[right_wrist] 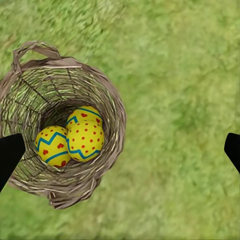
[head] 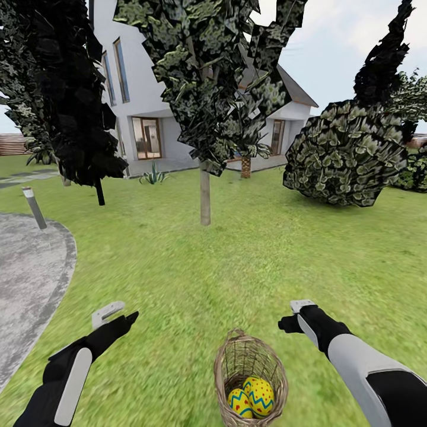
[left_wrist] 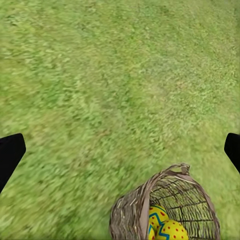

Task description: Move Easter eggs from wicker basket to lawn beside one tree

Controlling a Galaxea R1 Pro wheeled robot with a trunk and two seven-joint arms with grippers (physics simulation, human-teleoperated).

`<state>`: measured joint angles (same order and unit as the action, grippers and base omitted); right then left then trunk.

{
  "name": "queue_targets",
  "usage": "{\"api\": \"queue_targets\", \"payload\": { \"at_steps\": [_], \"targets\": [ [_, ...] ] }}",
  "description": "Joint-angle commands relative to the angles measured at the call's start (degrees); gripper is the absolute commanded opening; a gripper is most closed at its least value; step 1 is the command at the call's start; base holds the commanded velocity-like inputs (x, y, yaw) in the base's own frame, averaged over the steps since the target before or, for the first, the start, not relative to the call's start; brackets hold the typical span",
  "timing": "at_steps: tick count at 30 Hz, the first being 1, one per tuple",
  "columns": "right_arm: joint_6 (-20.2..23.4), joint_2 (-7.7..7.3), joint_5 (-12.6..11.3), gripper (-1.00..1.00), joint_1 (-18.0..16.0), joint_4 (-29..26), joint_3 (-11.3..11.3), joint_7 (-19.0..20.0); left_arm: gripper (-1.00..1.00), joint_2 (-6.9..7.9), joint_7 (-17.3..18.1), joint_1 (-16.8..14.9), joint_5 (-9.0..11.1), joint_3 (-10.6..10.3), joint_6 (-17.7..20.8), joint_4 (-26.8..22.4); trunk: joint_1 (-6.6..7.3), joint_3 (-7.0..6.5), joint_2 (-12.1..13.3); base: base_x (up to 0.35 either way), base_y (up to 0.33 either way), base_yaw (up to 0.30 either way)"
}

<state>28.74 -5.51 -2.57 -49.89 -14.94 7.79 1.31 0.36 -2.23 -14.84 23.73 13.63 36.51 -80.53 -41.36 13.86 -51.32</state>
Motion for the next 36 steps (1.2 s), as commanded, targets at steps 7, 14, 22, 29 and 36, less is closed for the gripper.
{"api": "queue_targets", "payload": {
  "at_steps": [7, 14, 22, 29, 36],
  "targets": [
    [0.41, -0.08, -0.24, 1.0, -0.03, -0.14, 0.46, 0.02, 1.0, -0.01, -0.26, -0.02, 0.49, 0.07, 0.3, -0.06, -1.55, 1.34, -2.89, 0.0, 0.0, 0.0],
    [0.44, -0.02, -0.24, 1.0, -0.03, -0.1, 0.45, 0.01, 1.0, 0.0, -0.26, -0.04, 0.48, 0.08, 0.29, -0.06, -3.09, 2.6, -5.69, 0.0, 0.0, 0.0],
    [0.52, -0.02, -0.24, 1.0, -0.03, -0.09, 0.47, 0.0, 1.0, 0.06, -0.26, -0.04, 0.52, 0.08, 0.31, -0.06, -4.85, 4.04, -8.9, 0.0, 0.0, 0.0],
    [0.54, -0.02, -0.24, 1.0, -0.03, -0.1, 0.47, 0.01, 1.0, 0.08, -0.25, -0.05, 0.53, 0.25, 0.31, -0.06, -6.38, 5.29, -11.71, 0.0, 0.0, 0.0],
    [0.53, -0.02, -0.24, 1.0, -0.03, -0.09, 0.47, -0.02, 1.0, 0.07, -0.23, -0.03, 0.53, 0.25, 0.28, -0.06, -7.92, 6.55, -14.52, 0.0, 0.0, 0.0]
  ]
}}
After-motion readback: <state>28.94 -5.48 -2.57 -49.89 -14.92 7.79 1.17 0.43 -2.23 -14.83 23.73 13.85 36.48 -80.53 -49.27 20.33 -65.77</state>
